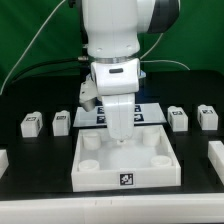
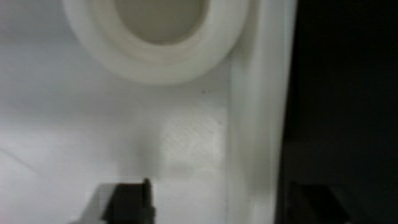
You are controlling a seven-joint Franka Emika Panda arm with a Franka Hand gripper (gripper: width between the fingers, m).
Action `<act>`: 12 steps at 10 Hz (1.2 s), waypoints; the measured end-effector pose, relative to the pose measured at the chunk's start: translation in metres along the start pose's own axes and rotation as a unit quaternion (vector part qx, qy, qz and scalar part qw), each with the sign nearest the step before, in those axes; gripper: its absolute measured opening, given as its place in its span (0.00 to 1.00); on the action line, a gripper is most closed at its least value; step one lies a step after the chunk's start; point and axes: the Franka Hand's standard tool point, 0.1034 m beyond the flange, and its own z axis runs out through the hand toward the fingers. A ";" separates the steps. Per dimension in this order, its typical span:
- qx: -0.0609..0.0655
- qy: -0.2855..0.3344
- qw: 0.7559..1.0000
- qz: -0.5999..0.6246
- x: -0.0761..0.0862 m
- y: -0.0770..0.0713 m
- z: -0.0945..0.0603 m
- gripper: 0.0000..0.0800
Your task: Assemble one leg
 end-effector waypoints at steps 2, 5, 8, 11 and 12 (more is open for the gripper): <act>0.000 0.000 1.000 0.000 0.000 0.000 0.000 0.08; -0.004 0.000 1.000 0.000 0.000 0.001 -0.001 0.08; -0.004 0.000 1.000 0.000 0.000 0.002 -0.001 0.08; -0.013 0.007 1.000 0.011 0.021 0.019 -0.002 0.08; -0.017 0.011 1.000 0.019 0.033 0.027 -0.002 0.08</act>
Offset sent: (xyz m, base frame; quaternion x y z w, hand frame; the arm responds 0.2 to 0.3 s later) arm 0.0000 0.0000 0.0000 0.0000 0.0000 0.0000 1.0000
